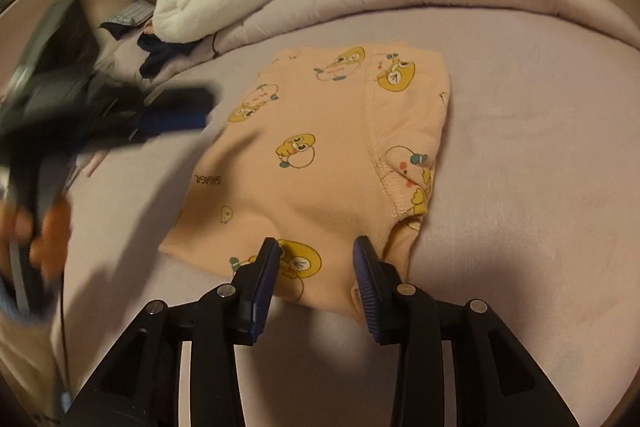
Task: Fold small clothes
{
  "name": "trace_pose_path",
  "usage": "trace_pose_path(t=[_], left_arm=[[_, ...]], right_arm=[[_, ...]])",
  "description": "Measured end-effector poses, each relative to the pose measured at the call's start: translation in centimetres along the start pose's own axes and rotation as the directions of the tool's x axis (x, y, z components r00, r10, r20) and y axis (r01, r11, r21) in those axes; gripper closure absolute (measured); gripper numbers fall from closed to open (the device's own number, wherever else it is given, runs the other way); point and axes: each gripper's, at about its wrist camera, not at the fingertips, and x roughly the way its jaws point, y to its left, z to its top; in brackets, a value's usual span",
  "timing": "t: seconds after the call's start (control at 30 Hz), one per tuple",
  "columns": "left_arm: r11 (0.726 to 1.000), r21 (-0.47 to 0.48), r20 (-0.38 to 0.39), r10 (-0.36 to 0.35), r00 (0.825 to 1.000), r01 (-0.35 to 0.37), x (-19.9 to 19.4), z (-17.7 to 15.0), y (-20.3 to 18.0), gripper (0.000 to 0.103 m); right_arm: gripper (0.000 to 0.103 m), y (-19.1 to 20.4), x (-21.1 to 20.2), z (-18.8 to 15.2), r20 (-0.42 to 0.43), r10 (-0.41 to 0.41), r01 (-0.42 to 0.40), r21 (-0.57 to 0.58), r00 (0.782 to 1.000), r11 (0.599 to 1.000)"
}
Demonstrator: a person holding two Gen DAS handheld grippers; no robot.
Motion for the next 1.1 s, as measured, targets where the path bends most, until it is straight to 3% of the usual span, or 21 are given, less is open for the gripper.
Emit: trace_pose_path(t=[0.07,0.17,0.23,0.37,0.53,0.57,0.6,0.63,0.7,0.83,0.97,1.03,1.1], left_arm=[[0.999,-0.039,-0.015,-0.007,1.0,0.006,2.0,1.9,0.8,0.061],[0.997,-0.061,-0.047,0.038,0.998,-0.04,4.7,3.7,1.7,0.061],[0.993,-0.097,-0.071,0.056,0.996,-0.063,6.3,4.6,2.7,0.068],[0.985,-0.154,-0.02,0.073,0.997,-0.075,7.1,6.2,3.8,0.069],[0.966,-0.242,0.038,0.105,0.994,-0.093,5.2,6.9,5.1,0.067],[0.962,-0.253,0.069,0.127,0.99,-0.105,4.0,6.7,5.4,0.058],[0.959,-0.259,0.089,0.143,0.986,-0.115,3.1,6.4,5.5,0.037],[0.957,-0.265,0.101,0.149,0.984,-0.118,2.3,6.1,5.7,0.028],[0.961,-0.267,0.102,0.098,0.99,-0.068,0.9,4.9,6.3,0.027],[0.963,-0.267,0.025,-0.041,0.999,0.047,-0.5,1.1,6.6,0.027],[0.936,-0.299,-0.001,-0.193,0.981,0.184,-0.5,-3.5,6.2,0.027],[0.926,-0.309,-0.015,-0.232,0.973,0.216,-0.1,-5.3,6.0,0.027],[0.938,-0.274,0.01,-0.218,0.976,0.212,-0.6,-5.9,5.5,0.027]], right_arm=[[0.065,0.5,0.0,-0.1,0.014,0.004,-0.004,-0.002,1.0,1.0],[0.065,-0.9,-0.4,0.1,0.024,0.057,-0.058,0.036,0.998,0.998],[0.066,-1.5,-0.6,0.0,0.031,0.086,-0.088,0.058,0.996,0.994],[0.065,-1.8,-0.6,0.1,0.043,0.122,-0.125,0.082,0.992,0.989],[0.066,-1.6,-0.6,-0.3,0.052,0.146,-0.15,0.101,0.988,0.983],[0.065,-1.6,-0.6,-0.4,0.054,0.151,-0.156,0.106,0.987,0.982],[0.065,-1.7,-0.6,-0.5,0.056,0.154,-0.16,0.11,0.986,0.981],[0.065,-1.9,-0.6,-0.6,0.057,0.158,-0.163,0.113,0.986,0.98],[0.065,-1.9,-0.4,-0.6,0.059,0.164,-0.171,0.119,0.985,0.978],[0.065,-2.2,-0.4,-0.7,0.072,0.192,-0.201,0.149,0.979,0.968],[0.06,-3.1,-0.5,-1.1,0.102,0.256,-0.272,0.204,0.961,0.94],[0.058,-3.9,-0.8,-1.2,0.121,0.29,-0.312,0.238,0.949,0.92],[0.057,-3.9,-1.5,-1.5,0.141,0.308,-0.336,0.27,0.941,0.902]])
